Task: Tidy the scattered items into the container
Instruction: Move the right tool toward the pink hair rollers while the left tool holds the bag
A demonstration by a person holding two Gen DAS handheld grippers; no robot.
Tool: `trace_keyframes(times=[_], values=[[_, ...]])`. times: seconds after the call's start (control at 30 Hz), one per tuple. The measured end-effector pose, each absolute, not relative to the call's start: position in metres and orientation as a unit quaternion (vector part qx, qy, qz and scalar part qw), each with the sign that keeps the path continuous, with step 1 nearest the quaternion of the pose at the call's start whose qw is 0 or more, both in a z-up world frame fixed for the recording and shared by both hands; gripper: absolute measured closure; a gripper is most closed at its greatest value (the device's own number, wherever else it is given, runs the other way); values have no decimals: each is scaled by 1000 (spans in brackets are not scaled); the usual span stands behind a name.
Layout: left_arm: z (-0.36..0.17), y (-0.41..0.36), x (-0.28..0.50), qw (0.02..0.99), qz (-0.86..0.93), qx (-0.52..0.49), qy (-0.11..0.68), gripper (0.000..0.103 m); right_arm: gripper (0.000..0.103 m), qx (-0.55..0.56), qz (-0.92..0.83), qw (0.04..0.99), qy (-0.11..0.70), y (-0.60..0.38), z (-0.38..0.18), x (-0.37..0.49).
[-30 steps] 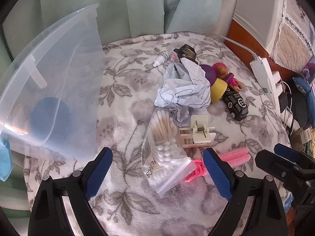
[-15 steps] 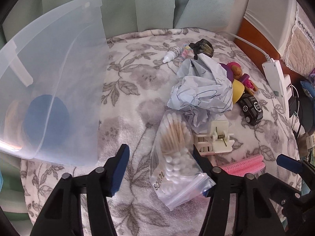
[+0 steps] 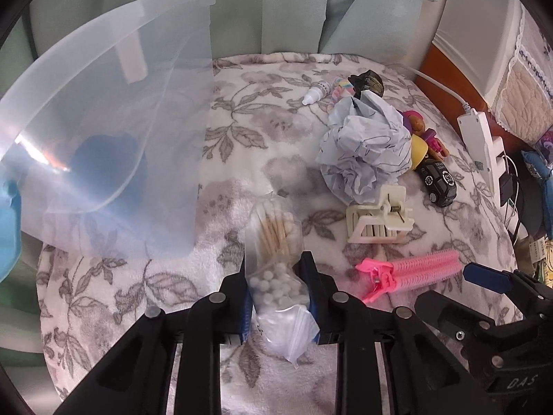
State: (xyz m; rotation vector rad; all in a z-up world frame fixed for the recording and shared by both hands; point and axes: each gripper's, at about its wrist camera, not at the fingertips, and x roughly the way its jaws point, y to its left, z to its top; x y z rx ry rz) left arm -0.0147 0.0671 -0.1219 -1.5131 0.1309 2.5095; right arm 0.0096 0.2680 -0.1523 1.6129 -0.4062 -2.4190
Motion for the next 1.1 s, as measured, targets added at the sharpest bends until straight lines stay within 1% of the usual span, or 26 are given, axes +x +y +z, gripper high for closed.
trace_keyframes(times=[0.27, 0.63, 1.1], values=[[-127, 53, -6, 108, 849, -517, 33, 77, 0, 562, -811, 108, -121, 251, -161, 5], [-128, 42, -8, 113, 847, -519, 13, 77, 0, 560, -822, 76, -77, 232, -163, -6], [-131, 36, -8, 117, 846, -521, -3, 76, 0, 558, -821, 76, -94, 250, -152, -6]])
